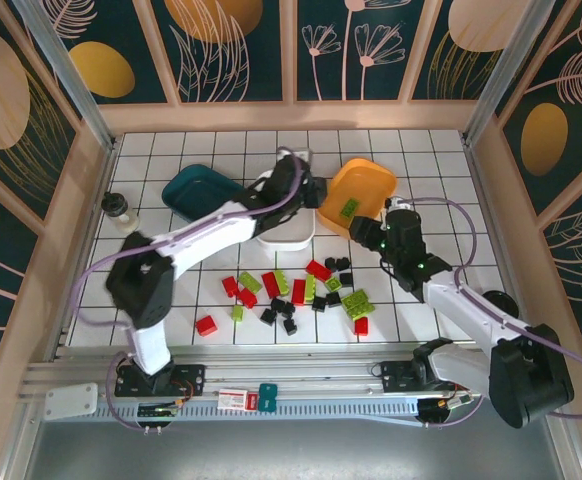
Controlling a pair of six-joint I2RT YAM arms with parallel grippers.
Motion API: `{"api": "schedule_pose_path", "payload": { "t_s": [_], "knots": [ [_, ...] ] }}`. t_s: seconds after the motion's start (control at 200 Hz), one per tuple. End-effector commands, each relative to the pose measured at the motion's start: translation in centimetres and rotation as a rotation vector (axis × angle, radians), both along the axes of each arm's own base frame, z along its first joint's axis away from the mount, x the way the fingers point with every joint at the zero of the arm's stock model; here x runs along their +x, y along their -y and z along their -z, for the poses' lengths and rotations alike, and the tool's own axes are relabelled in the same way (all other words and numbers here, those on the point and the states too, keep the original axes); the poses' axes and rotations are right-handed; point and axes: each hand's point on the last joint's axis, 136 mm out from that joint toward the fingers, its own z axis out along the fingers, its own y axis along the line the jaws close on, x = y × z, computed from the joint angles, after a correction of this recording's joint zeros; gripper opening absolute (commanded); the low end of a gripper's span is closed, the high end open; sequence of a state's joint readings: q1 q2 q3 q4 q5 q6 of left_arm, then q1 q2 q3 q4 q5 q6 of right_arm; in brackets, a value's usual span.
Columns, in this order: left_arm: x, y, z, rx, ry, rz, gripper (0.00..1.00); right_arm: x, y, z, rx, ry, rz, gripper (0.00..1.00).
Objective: Sort the legos into containers by color
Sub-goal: Place the lego in the container.
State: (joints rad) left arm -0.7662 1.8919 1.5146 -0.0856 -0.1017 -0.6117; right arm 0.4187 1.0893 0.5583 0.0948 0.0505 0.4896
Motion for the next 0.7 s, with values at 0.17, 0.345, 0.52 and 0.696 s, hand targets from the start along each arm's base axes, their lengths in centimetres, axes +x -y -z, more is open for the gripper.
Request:
{"api": "schedule_pose_path", "payload": {
  "t_s": [0.17, 0.345, 0.52, 0.696],
  "knots": [
    [4.4, 7.1, 4.4, -0.024, -0.072, 0.115, 0.36, -2.1, 1.9, 1.2, -0.020, -0.032, 0.059, 0.65],
    [5.7, 9.0, 5.1, -0.059, -0.081, 0.132, 0.50, -2.8, 2.0, 1.6, -0.017, -0.044, 0.051, 0.66],
    [5.8, 9.1, 2.0, -0.096, -0.034, 0.135, 0.75, -3.1, 1.8, 1.4, -0.009, -0.041, 0.035, 0.68],
    [3.8, 7.1, -4.0, -0.151, 0.050, 0.142, 0.91, -3.5, 0.7, 1.6, 0.009, -0.057, -0.026, 0.68]
  ]
}}
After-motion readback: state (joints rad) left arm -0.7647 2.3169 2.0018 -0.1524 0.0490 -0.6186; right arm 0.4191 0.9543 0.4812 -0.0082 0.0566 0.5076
